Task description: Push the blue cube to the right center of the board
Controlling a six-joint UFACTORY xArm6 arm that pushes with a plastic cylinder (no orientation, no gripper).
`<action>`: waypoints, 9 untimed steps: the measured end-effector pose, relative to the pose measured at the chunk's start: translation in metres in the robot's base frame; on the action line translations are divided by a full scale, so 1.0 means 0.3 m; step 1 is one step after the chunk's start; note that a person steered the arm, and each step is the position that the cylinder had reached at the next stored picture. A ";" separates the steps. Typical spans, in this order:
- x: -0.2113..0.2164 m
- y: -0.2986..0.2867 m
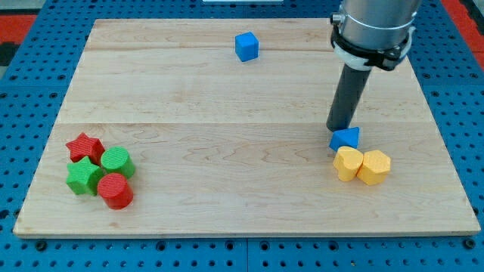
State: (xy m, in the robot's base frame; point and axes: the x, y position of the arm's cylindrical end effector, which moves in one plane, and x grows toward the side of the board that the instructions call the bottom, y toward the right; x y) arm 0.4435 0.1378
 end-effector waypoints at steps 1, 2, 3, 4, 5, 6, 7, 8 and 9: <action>-0.173 0.014; -0.460 0.073; -0.674 -0.050; -0.791 -0.339; -0.677 -0.461; -0.545 -0.331; -0.523 -0.466; -0.537 -0.615; -0.403 -0.464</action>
State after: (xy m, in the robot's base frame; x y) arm 0.3225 -0.0014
